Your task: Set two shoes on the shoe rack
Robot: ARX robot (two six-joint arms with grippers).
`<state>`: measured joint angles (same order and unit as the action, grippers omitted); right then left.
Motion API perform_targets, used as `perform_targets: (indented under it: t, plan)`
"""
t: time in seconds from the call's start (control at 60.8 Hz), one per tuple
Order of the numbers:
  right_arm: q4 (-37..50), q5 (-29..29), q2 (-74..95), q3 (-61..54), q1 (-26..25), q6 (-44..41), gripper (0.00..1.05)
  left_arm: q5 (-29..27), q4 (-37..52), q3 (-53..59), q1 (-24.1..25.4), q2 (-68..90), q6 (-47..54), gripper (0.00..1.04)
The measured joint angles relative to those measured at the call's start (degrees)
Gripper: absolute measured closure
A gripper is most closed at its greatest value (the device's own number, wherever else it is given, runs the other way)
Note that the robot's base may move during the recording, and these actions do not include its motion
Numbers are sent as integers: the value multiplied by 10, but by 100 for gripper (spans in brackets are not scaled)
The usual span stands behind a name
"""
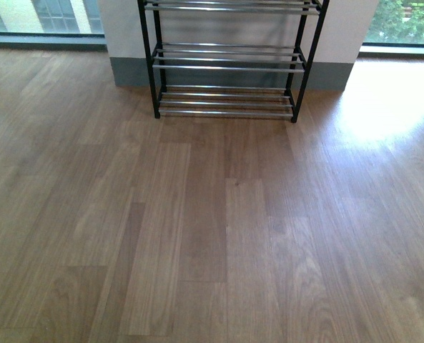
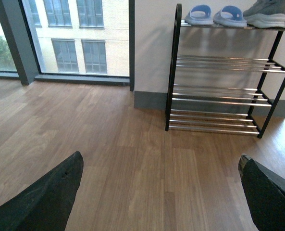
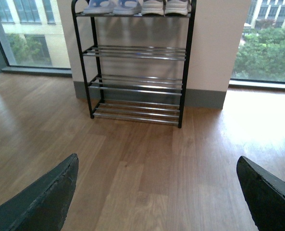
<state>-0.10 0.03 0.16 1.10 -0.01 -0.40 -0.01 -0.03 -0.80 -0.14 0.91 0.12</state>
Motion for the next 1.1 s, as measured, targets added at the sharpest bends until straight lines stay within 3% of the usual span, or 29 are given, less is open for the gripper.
perform_targets:
  t: [1.102]
  plan:
    - [0, 0, 0, 0, 0, 0, 9, 0, 0, 0, 0, 0, 0, 9]
